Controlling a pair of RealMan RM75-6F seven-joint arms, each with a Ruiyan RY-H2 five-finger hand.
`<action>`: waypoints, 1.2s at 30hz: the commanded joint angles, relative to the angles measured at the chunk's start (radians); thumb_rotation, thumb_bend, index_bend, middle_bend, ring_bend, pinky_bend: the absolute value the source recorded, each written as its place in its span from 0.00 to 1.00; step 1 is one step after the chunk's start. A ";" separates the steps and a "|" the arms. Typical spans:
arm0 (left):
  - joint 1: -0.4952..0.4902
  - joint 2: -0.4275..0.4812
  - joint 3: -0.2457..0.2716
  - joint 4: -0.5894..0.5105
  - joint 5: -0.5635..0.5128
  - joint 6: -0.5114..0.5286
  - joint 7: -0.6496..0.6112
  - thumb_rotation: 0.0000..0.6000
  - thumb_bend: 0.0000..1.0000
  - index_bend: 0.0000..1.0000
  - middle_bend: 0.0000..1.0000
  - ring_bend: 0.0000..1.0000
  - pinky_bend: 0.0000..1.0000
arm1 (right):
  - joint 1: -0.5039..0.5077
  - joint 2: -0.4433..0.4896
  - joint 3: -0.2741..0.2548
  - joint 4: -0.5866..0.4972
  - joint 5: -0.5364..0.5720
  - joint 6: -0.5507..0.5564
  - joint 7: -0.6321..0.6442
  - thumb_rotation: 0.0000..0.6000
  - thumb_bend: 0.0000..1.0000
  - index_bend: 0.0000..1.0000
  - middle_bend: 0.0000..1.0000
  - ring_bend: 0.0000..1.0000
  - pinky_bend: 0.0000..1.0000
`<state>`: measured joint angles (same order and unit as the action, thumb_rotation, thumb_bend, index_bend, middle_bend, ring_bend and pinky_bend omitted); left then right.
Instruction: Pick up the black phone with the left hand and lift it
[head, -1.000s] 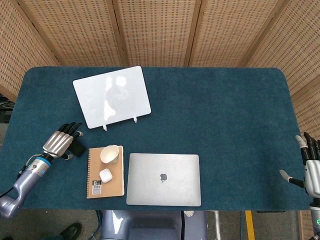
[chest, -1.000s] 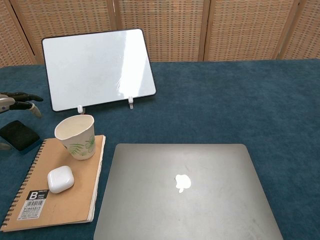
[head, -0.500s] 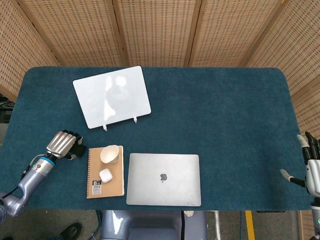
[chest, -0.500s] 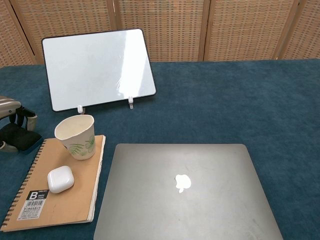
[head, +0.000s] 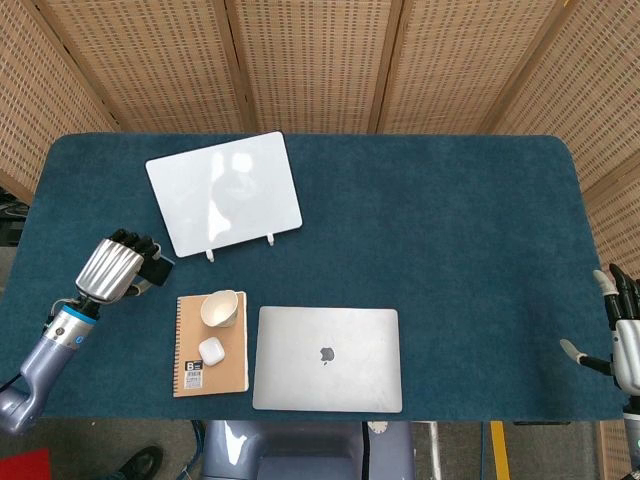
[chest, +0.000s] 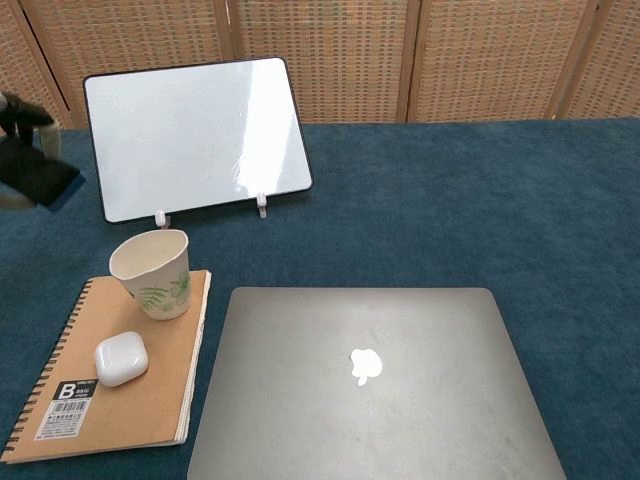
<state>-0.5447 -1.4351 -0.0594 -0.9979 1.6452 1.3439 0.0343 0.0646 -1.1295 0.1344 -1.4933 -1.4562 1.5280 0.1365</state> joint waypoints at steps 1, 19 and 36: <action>-0.053 -0.001 -0.100 -0.025 0.006 0.051 0.162 1.00 0.20 0.58 0.50 0.42 0.39 | 0.000 0.000 -0.002 0.000 -0.004 0.000 0.002 1.00 0.00 0.00 0.00 0.00 0.00; -0.271 -0.372 -0.135 0.497 -0.104 -0.207 0.234 1.00 0.17 0.58 0.50 0.42 0.39 | 0.024 -0.009 0.007 0.027 0.042 -0.065 0.009 1.00 0.00 0.00 0.00 0.00 0.00; -0.320 -0.507 -0.137 0.706 -0.168 -0.304 0.270 1.00 0.01 0.05 0.00 0.00 0.13 | 0.034 -0.013 0.018 0.046 0.083 -0.101 0.019 1.00 0.00 0.00 0.00 0.00 0.00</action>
<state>-0.8603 -1.9259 -0.1851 -0.3082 1.4974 1.0613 0.2766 0.0985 -1.1423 0.1527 -1.4477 -1.3735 1.4272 0.1556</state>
